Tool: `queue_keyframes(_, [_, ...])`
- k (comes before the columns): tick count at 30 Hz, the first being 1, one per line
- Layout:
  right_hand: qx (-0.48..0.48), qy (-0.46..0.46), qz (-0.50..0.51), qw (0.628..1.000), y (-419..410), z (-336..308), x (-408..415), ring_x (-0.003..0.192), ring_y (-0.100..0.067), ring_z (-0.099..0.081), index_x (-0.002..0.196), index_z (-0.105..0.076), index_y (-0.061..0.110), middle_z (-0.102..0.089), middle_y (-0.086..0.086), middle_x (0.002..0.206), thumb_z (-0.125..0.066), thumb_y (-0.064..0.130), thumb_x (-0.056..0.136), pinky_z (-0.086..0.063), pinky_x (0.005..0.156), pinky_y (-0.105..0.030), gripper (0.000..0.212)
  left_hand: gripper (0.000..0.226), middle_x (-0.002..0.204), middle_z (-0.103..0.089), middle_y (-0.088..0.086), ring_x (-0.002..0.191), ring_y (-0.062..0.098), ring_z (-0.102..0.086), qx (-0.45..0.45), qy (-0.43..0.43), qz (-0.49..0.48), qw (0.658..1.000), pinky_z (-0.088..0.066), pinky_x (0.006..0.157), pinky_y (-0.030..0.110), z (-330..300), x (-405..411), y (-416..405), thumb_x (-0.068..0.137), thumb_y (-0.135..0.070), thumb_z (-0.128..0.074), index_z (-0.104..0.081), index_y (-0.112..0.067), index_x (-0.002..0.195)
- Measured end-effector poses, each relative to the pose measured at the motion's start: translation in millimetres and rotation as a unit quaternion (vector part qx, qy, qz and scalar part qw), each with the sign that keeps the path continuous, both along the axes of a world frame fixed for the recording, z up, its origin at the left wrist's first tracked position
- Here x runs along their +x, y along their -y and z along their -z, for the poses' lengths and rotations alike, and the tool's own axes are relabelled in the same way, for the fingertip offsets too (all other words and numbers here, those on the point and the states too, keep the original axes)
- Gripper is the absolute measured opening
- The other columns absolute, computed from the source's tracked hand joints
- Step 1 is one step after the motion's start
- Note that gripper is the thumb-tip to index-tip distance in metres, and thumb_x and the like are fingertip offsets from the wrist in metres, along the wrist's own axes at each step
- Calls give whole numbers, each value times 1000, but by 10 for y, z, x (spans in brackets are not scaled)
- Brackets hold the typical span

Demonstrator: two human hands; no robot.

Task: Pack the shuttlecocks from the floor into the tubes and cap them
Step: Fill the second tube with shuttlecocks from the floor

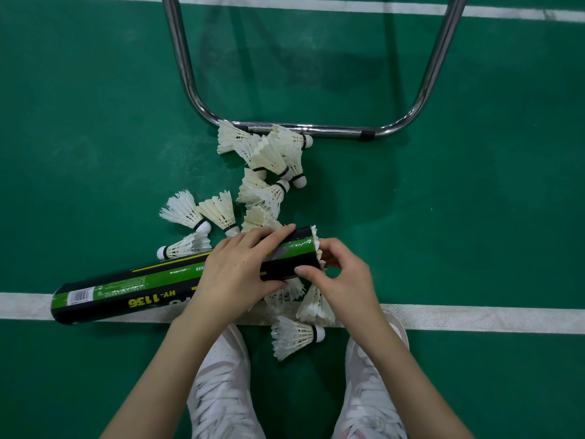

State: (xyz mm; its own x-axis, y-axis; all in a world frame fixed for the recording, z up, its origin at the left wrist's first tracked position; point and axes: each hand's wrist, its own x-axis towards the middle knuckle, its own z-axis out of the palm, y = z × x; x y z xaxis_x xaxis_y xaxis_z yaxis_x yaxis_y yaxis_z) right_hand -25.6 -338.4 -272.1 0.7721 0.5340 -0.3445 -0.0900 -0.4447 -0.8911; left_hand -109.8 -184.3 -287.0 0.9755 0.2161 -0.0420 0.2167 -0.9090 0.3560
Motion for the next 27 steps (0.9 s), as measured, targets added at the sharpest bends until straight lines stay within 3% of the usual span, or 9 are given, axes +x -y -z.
queue_keyframes(7, [17,-39,-1,999,34,41,51,78,-1,-58,81,-63,31,-65,7,80,-75,11,73,-45,74,-10,25,93,116,-60,-3,99,25,-60,4,-17,5,1000,-48,77,40,28,-1,24,58,-41,-82,-38,-31,139])
queue_keyframes(13, [16,-76,-13,997,69,95,53,89,-9,-61,102,-67,16,-68,-3,93,-72,12,77,-48,82,-17,25,93,116,-60,-3,99,24,-60,5,-18,3,1000,-48,76,39,41,-6,43,57,-42,-83,-38,-33,139])
queue_keyframes(18, [74,-117,-47,989,72,52,33,90,4,-62,103,-62,26,-69,10,95,-62,1,85,-46,77,-8,31,93,118,-58,-5,102,23,-59,0,-26,2,1000,-47,77,37,52,-17,52,58,-42,-82,-36,-35,139])
queue_keyframes(23, [85,-123,-71,986,55,74,33,100,-5,-63,106,-56,32,-71,7,100,-57,3,89,-46,92,-18,34,94,116,-59,-4,99,23,-59,7,-20,0,1000,-47,76,37,56,-13,46,57,-42,-83,-37,-34,139])
queue_keyframes(27, [89,-108,-70,988,78,80,39,100,-4,-63,107,-58,32,-71,8,99,-58,7,89,-47,91,-17,30,92,119,-58,-5,103,23,-57,-3,-31,-2,1000,-46,79,37,50,-10,38,60,-42,-81,-35,-36,140])
